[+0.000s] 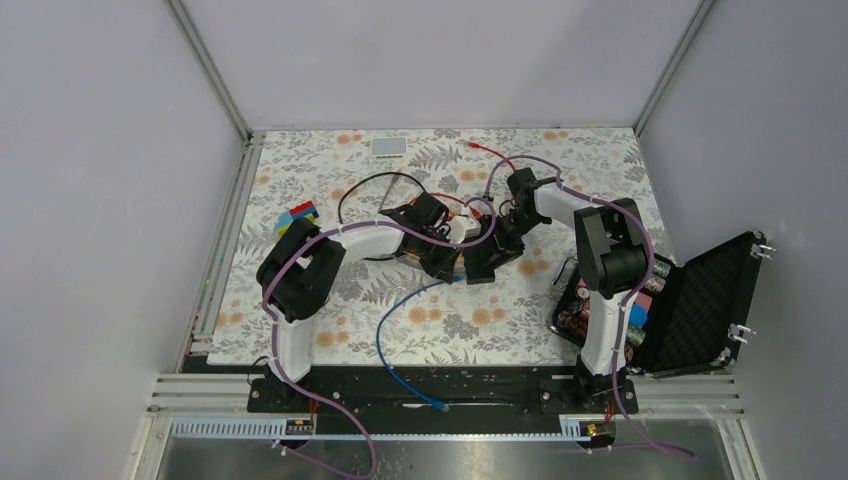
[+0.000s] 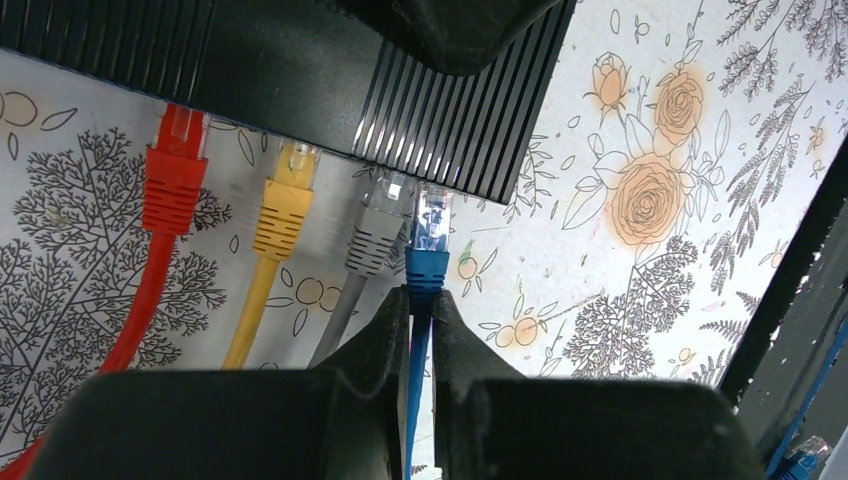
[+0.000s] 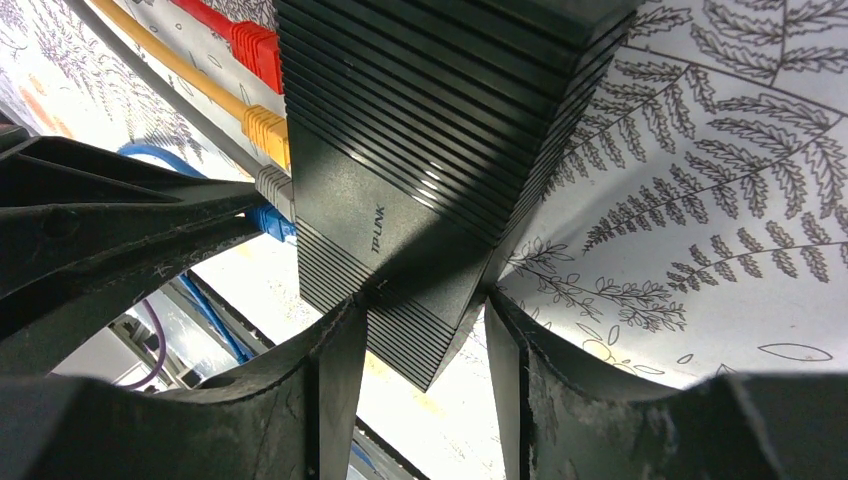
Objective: Insert the plug into the switch port
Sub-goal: Insert the connector into the switch port.
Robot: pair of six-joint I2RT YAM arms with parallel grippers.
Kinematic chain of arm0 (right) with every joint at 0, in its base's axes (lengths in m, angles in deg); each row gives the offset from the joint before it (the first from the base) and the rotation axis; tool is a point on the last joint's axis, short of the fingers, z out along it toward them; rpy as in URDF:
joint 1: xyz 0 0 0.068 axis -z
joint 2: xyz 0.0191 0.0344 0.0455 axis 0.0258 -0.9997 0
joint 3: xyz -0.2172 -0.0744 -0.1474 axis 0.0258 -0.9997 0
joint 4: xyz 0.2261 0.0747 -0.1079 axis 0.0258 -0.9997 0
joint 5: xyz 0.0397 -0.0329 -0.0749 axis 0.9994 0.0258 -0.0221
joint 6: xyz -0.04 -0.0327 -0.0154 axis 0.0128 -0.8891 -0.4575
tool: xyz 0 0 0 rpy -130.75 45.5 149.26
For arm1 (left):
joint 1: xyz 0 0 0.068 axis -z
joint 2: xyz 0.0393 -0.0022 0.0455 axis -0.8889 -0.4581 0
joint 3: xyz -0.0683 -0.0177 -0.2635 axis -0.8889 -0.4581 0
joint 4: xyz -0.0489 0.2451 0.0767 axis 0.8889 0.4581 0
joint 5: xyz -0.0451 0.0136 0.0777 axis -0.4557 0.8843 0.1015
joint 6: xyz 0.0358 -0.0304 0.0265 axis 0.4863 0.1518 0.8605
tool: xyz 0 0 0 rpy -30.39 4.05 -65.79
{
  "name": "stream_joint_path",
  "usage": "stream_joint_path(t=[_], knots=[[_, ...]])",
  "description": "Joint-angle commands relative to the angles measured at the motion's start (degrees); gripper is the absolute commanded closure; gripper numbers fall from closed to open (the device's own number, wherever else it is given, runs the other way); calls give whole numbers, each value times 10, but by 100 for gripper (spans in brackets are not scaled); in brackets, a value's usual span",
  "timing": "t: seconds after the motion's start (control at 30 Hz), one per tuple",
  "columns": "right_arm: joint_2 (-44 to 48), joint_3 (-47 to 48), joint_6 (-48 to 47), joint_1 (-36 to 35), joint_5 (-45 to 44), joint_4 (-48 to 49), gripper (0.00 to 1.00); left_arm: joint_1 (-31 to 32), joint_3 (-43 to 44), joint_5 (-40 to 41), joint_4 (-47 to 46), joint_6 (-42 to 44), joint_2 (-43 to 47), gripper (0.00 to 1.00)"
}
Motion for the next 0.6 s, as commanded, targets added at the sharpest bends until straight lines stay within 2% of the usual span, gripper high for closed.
stream_joint_path(t=[0.0, 0.37, 0.57], knots=[[-3, -19, 5, -21, 7, 6, 47, 11, 25, -68, -99, -2, 21, 100], [-10, -15, 8, -28, -3, 3, 47, 35, -5, -33, -134, 84, 37, 100], [-8, -18, 8, -28, -4, 3, 47, 35, -19, -41, -163, 85, 53, 100]])
